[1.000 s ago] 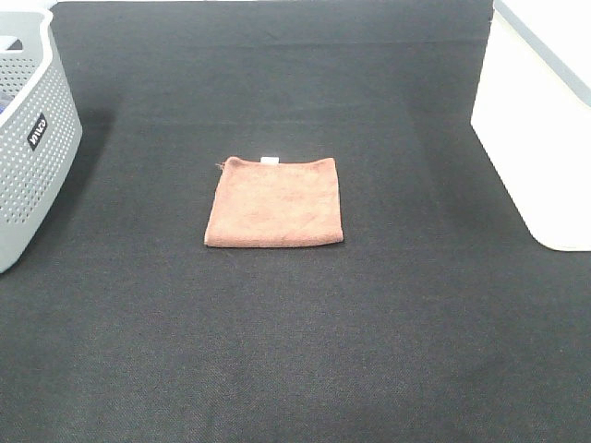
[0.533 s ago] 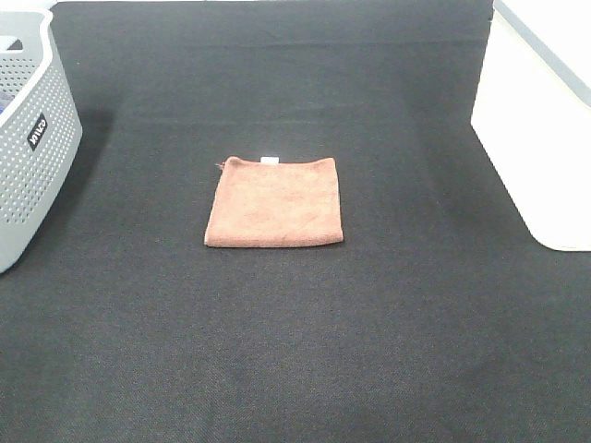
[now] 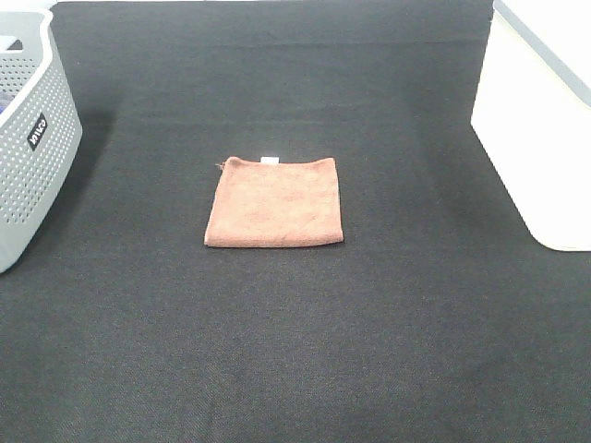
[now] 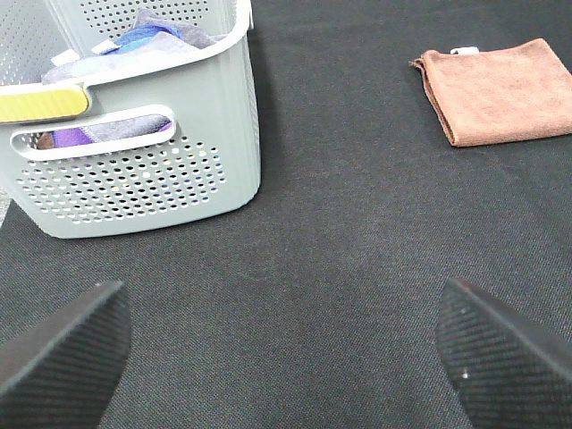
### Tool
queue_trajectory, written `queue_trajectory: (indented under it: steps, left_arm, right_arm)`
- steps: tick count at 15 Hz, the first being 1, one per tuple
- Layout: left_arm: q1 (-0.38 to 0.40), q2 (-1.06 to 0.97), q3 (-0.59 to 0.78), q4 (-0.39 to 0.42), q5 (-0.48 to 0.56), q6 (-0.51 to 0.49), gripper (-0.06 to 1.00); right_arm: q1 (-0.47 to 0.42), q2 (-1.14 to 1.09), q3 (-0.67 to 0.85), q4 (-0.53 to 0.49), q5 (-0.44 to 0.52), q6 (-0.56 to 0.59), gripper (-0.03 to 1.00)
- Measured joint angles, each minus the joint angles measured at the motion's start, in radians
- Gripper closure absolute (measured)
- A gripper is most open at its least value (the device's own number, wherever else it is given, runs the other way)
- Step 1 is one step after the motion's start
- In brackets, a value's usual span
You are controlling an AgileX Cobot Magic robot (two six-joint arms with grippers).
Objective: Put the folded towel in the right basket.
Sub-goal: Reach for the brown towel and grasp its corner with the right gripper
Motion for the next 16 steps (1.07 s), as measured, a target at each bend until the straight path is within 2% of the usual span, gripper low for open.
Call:
queue_trajectory:
  steps: [16]
  left_arm:
    - [0.000,0.000,0.000,0.000,0.000,0.000,0.06]
  right_arm:
    - [0.000,0.000,0.000,0.000,0.000,0.000,0.26]
